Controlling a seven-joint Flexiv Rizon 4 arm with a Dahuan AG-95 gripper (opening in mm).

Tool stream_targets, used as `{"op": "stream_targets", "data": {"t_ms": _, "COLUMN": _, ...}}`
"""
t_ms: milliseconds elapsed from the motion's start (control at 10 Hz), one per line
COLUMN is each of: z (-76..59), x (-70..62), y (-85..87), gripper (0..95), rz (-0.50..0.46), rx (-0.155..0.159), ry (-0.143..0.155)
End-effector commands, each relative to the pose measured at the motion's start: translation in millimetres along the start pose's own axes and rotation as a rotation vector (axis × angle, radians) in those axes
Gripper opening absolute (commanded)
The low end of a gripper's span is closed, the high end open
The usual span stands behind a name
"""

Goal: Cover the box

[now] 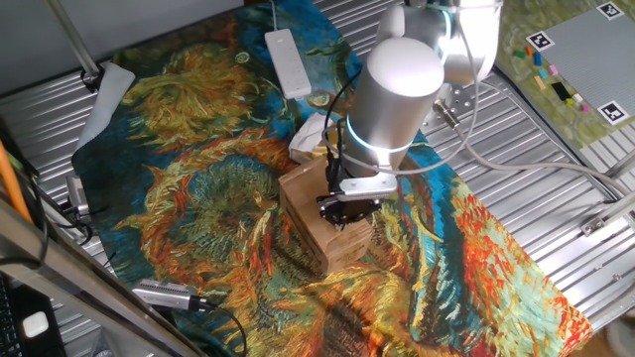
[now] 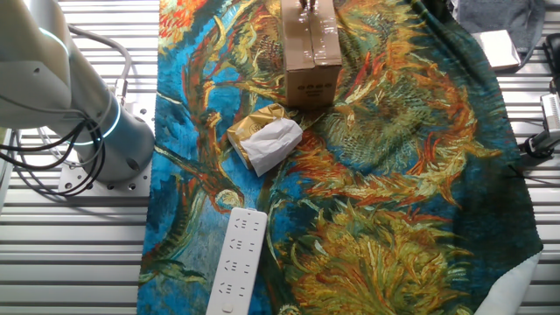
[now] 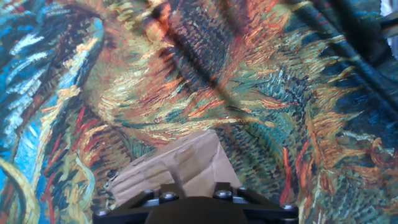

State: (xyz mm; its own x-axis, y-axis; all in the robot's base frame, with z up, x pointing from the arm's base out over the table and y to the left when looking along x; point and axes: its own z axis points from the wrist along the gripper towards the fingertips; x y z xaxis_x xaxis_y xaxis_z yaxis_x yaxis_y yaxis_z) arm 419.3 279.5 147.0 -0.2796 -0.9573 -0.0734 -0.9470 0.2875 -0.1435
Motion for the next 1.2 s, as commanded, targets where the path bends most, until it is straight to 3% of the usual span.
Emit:
{"op": "stream_targets", "data": {"t_ms": 100, "z": 0.3, "x": 0.2, "y": 0.3, "gripper": 0.0, "rz": 0.000, "rx": -0.002, "ry": 0.002}}
{"op": "stream_targets", "data": {"t_ms": 500, "z": 0.2, "x": 0.2, "y": 0.4, "gripper": 0.0, "rz": -0.005, "rx": -0.001, "ry": 0.003}}
{"op": "stream_targets", "data": {"t_ms": 800, "z": -0.3, "x": 0.1, "y": 0.6, "gripper": 0.0, "rz": -0.012, "rx": 0.006, "ry": 0.030}}
{"op": "stream_targets", "data": {"t_ms": 1200, "z": -1.7, "x": 0.9, "y": 1.7, "gripper": 0.0, "rz": -0.004, "rx": 0.007, "ry": 0.036}}
